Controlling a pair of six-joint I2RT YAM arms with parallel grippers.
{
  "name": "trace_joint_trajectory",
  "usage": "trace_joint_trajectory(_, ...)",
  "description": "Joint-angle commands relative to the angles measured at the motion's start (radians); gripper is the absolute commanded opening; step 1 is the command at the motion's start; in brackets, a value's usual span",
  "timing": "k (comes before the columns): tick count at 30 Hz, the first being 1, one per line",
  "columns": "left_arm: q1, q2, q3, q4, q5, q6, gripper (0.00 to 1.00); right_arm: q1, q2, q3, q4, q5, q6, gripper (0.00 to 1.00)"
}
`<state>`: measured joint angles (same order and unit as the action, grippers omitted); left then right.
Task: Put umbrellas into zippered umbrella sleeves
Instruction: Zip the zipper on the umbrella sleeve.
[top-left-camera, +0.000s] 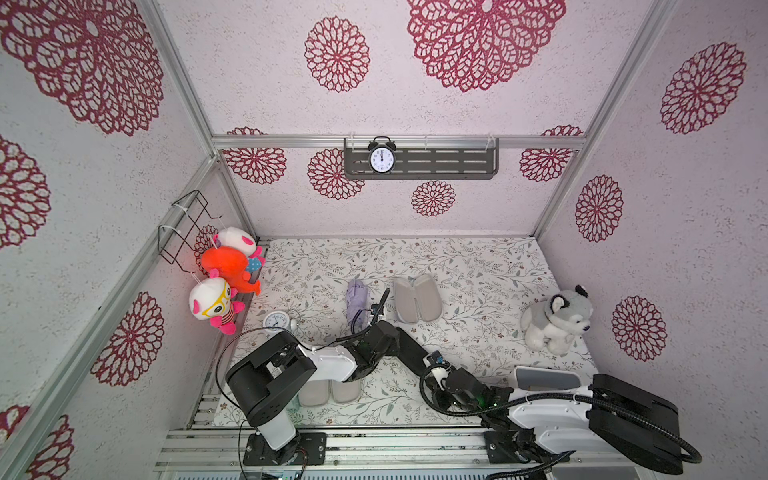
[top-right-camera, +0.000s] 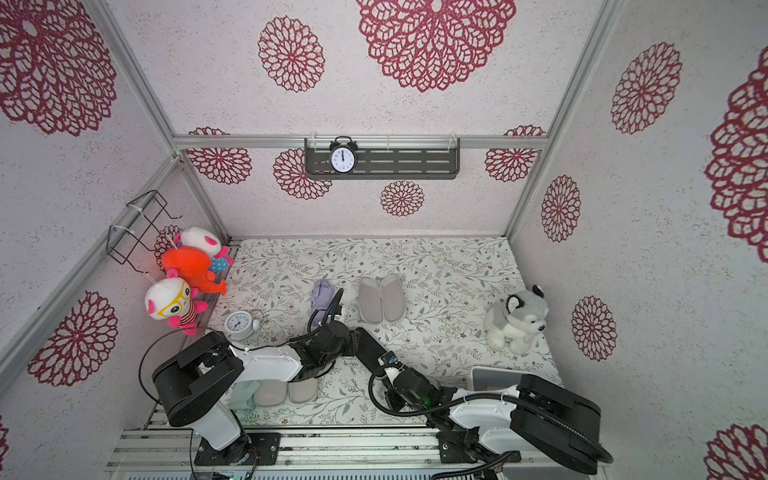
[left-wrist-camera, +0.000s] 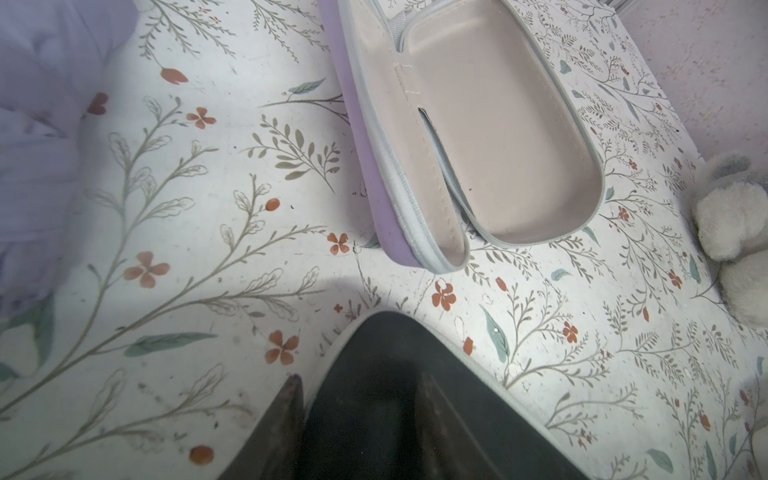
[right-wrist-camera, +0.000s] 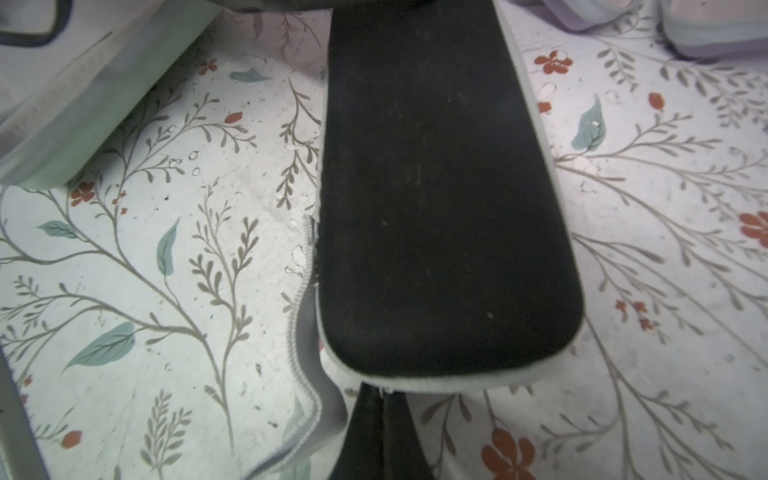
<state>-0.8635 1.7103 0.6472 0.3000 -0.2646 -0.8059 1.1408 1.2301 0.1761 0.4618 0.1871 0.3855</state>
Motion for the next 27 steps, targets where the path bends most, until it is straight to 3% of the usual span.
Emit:
trace_joint_trajectory(1, -0.053, 0.114, -0.070, -0.312, 0.173, -0.036, 0.44, 0.029, 0.023, 0.039, 0.048, -0.076, -0.011, 0.00)
trace_joint_trajectory(13, -0.052, 0.130, -0.073, -0.291, 0.191, -0.053, 0.42, 0.059, 0.113, 0.099, 0.145, -0.096, 0.016, 0.00)
trace_joint_trajectory(15, -0.052, 0.132, -0.075, -0.285, 0.196, -0.053, 0.41, 0.095, 0.114, 0.107, 0.125, -0.079, 0.015, 0.00)
trace_joint_trajectory(22, -0.050, 0.068, -0.091, -0.297, 0.196, -0.057, 0.41, 0.074, 0.060, 0.063, 0.052, -0.002, 0.045, 0.00)
trace_joint_trajectory(27, -0.054, 0.036, -0.107, -0.269, 0.241, -0.087, 0.40, 0.076, 0.120, 0.121, 0.080, 0.020, 0.066, 0.00)
